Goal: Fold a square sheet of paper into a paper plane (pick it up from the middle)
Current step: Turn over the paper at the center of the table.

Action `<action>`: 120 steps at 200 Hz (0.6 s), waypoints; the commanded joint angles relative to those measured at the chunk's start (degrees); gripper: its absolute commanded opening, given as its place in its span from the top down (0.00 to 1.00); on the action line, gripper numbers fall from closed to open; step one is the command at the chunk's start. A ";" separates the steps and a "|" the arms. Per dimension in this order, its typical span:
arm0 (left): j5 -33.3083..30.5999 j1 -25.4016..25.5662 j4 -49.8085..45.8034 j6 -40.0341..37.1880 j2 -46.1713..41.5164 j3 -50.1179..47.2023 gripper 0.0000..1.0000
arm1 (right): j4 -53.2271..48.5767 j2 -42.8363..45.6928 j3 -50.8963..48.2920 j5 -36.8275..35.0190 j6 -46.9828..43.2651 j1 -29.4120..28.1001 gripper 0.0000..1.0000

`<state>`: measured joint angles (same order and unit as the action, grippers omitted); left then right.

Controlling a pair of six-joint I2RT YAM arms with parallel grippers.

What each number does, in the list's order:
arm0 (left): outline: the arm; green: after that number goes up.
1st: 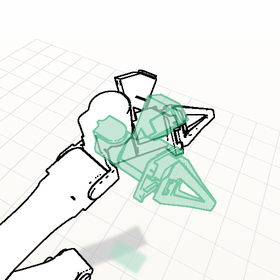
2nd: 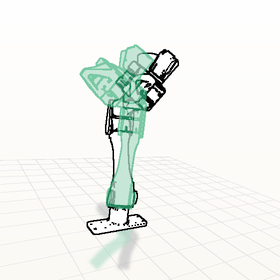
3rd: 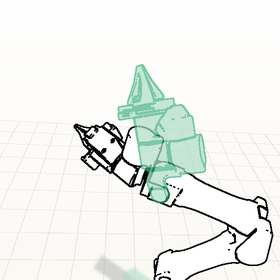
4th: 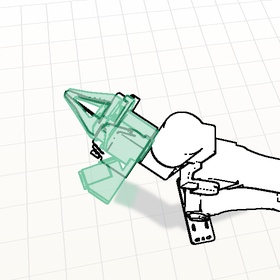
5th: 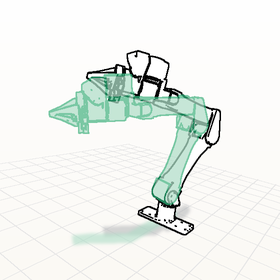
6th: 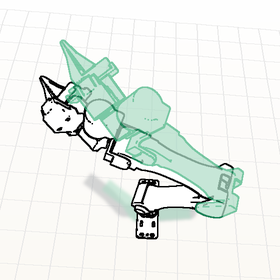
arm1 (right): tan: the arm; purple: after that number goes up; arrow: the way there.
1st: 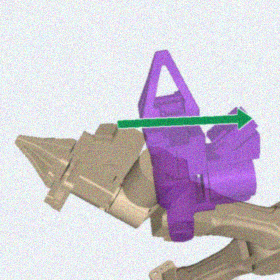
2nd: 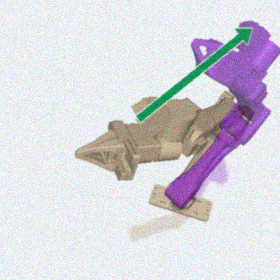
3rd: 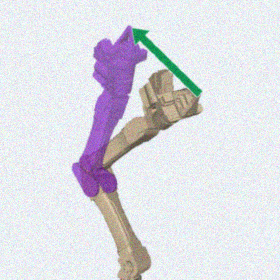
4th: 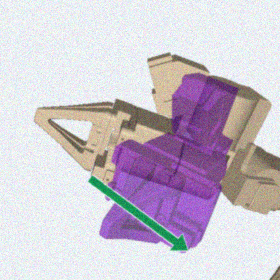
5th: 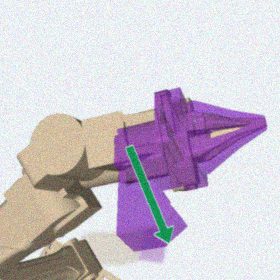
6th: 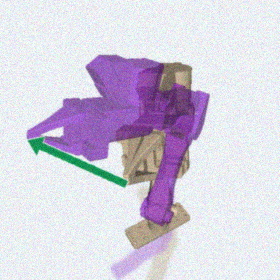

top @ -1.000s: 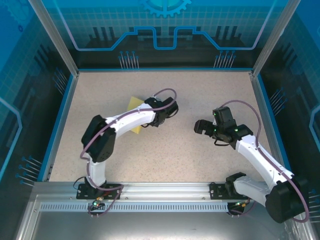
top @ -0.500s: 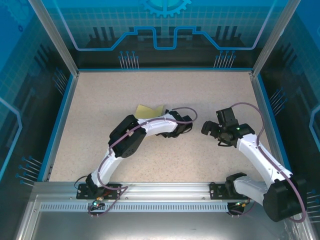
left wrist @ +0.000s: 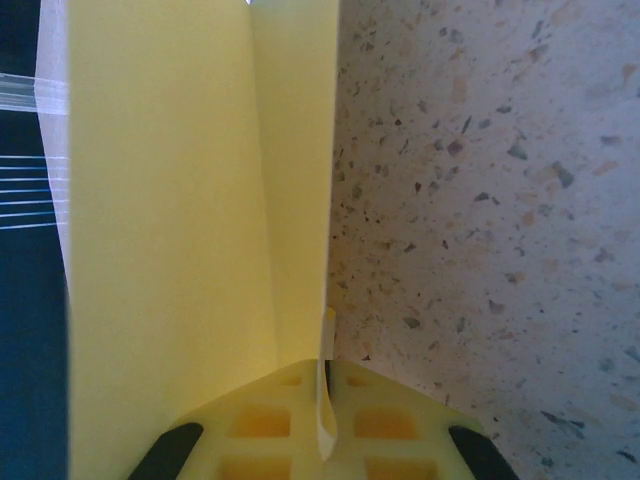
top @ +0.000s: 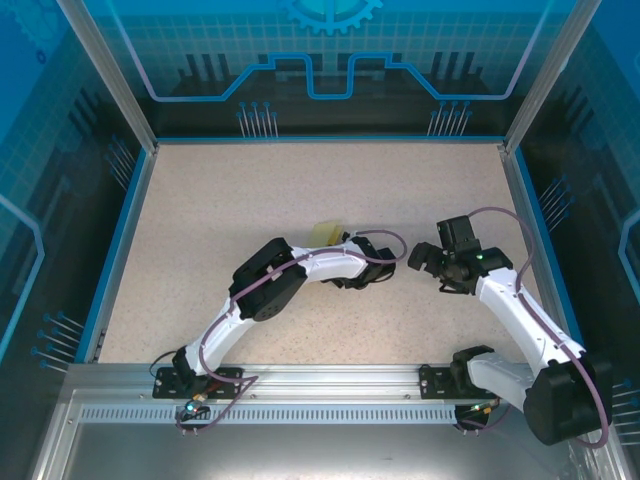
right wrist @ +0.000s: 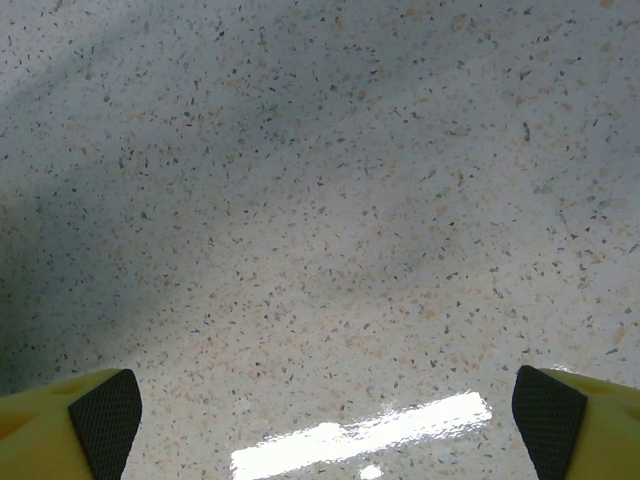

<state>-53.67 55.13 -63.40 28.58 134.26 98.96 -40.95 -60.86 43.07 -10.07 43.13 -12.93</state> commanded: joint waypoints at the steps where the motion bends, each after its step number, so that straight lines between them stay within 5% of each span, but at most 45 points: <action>1: 1.27 0.32 -0.99 1.50 0.77 0.45 0.96 | -0.68 0.41 -0.44 0.56 0.81 1.25 0.01; 43: 8.48 0.32 3.41 0.15 -1.85 -1.18 0.88 | -0.67 0.39 -0.45 0.78 0.81 1.41 0.01; 120: 27.76 0.06 9.72 1.28 -14.74 -1.59 0.48 | 0.41 -1.29 -0.04 2.17 0.65 1.51 0.01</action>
<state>-35.68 55.02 -56.88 28.60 126.74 98.08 -40.77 -61.52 43.07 -8.69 43.13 -12.47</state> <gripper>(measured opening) 0.489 0.992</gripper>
